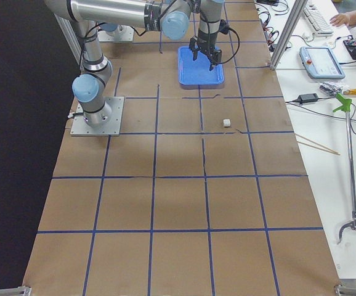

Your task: Assemble white blocks and place on blue tray

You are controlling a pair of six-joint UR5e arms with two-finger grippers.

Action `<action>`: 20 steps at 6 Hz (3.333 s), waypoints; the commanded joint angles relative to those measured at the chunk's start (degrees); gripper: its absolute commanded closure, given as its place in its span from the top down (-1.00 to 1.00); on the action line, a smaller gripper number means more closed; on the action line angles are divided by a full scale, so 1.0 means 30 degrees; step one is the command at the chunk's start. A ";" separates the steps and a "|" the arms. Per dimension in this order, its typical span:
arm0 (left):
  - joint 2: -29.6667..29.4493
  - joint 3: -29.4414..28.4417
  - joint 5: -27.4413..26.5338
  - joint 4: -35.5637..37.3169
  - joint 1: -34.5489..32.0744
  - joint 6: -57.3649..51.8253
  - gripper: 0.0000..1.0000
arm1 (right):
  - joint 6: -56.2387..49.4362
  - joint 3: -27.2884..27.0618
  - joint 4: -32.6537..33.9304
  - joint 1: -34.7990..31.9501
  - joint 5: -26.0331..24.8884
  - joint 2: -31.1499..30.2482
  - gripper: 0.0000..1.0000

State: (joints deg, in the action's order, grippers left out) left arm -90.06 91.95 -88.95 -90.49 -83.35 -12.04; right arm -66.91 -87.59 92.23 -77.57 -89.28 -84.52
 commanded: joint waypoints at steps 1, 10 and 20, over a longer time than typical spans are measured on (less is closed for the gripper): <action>-0.1699 0.0200 0.0030 0.0046 0.2899 -0.2603 0.98 | -0.9028 0.0511 0.1241 0.2554 0.1389 0.1446 1.00; -0.9205 0.2955 -0.1756 1.1267 0.3292 -0.2313 0.92 | -2.1438 0.3427 0.1425 0.4499 0.7759 1.0712 1.00; -0.8713 0.2163 -0.0589 1.0918 0.0670 -0.3245 -0.72 | -2.1029 0.2917 0.3125 0.5055 0.9693 1.2441 0.37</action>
State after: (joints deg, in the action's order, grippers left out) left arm -116.84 98.56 -91.93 -57.22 -77.64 -20.21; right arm -130.57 -78.83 101.60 -62.40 -60.21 -47.25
